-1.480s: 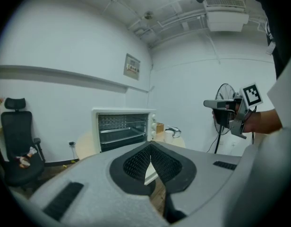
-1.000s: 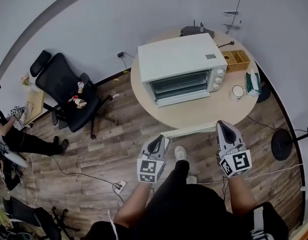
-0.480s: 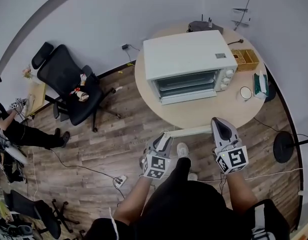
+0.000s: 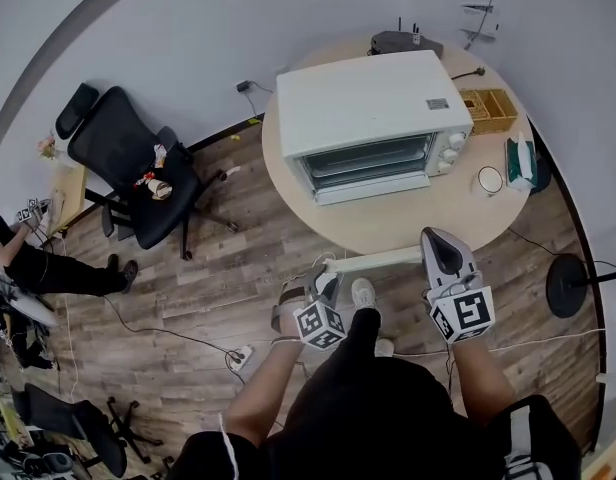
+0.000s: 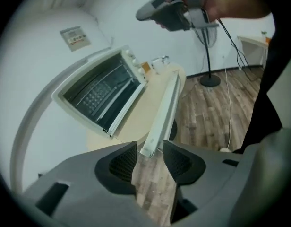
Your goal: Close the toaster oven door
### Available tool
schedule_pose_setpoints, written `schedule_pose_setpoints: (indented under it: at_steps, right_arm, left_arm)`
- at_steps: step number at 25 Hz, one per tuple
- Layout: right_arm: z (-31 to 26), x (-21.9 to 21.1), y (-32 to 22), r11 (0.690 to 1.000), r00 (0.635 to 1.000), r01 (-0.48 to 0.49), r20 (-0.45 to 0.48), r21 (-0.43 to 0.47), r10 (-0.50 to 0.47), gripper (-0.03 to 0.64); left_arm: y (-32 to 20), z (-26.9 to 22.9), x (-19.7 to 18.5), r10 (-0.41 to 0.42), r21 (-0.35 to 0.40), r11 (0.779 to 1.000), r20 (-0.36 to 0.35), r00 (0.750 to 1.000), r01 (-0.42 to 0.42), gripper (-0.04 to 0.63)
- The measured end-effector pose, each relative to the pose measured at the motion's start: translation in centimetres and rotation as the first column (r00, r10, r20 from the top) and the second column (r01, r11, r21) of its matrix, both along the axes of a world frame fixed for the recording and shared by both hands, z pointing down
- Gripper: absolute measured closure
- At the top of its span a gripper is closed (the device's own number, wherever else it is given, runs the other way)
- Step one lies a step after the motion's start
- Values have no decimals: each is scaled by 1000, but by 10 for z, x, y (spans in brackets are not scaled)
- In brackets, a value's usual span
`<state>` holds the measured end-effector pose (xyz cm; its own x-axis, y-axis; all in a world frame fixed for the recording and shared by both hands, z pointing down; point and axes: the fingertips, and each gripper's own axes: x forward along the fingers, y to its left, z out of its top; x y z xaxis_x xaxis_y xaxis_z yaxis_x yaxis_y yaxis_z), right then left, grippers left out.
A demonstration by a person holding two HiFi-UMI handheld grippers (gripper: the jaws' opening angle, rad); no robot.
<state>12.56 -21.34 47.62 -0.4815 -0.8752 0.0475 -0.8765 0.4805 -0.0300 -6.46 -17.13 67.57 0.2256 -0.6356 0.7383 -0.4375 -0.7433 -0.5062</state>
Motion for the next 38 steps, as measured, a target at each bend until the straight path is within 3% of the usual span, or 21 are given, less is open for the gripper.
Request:
schedule_pose_setpoints:
  at_steps: [5, 10, 19, 24, 31, 38]
  right_arm:
    - [3, 10, -6, 1000, 1000, -1, -21, -6, 1, 617]
    - [2, 13, -11, 1000, 1000, -9, -17, -11, 8, 617]
    - [-1, -2, -21, 999, 999, 36, -16, -5, -36, 617]
    - [-4, -4, -23, 999, 999, 39, -13, 1, -39, 617]
    - [1, 0, -24, 1000, 1000, 26, -7, -15, -26, 617]
    - [-5, -14, -24, 999, 999, 51, -5, 10, -51, 617]
  left_arm:
    - [-11, 15, 3, 105, 58, 991, 215, 971, -120, 430]
    - [-13, 26, 1, 124, 62, 986, 322, 939, -152, 442]
    - [-15, 30, -6, 120, 60, 987, 324, 939, -147, 512]
    - [-16, 30, -7, 133, 64, 984, 339, 931, -164, 522]
    - [-15, 19, -4, 122, 63, 987, 286, 950, -146, 527]
    - [-20, -2, -6, 114, 104, 983, 286, 951, -149, 538]
